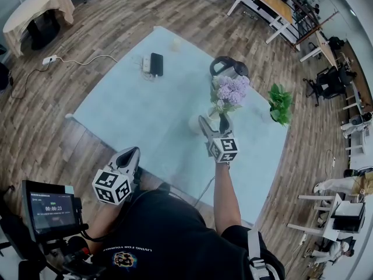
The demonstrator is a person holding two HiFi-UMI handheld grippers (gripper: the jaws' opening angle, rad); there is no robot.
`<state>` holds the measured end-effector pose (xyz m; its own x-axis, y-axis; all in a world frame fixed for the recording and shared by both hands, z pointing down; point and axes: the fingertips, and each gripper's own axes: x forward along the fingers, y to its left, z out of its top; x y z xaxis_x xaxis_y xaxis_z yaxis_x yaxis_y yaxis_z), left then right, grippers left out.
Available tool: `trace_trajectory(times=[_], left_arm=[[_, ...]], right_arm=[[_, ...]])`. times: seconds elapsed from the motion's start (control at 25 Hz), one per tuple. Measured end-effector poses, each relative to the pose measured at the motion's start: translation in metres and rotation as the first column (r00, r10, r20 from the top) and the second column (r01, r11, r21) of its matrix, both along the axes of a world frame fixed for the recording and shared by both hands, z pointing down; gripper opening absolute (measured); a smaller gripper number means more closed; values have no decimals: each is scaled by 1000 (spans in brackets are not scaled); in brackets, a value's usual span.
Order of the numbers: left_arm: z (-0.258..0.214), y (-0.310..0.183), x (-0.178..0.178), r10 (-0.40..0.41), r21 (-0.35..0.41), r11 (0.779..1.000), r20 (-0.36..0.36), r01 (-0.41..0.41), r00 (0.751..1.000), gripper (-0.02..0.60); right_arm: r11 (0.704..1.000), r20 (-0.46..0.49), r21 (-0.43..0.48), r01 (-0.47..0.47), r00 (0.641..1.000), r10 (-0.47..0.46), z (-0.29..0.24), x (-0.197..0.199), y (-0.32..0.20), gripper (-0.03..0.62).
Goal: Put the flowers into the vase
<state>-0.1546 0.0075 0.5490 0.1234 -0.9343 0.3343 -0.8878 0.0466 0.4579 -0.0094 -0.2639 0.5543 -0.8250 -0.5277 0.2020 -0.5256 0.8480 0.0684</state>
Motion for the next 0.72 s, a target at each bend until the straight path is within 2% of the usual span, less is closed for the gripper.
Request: trace_trajectory(times=[0.28, 0.72], left_arm=[[1, 1, 0, -1, 0, 1000, 0, 1, 1000, 6], [0, 0, -1, -3, 0, 1000, -1, 3, 1000, 6]], right_arm=[[999, -37, 31, -16, 999, 17, 4, 2, 2, 341], [990, -88, 97, -100, 990, 109, 5, 6, -4, 341]])
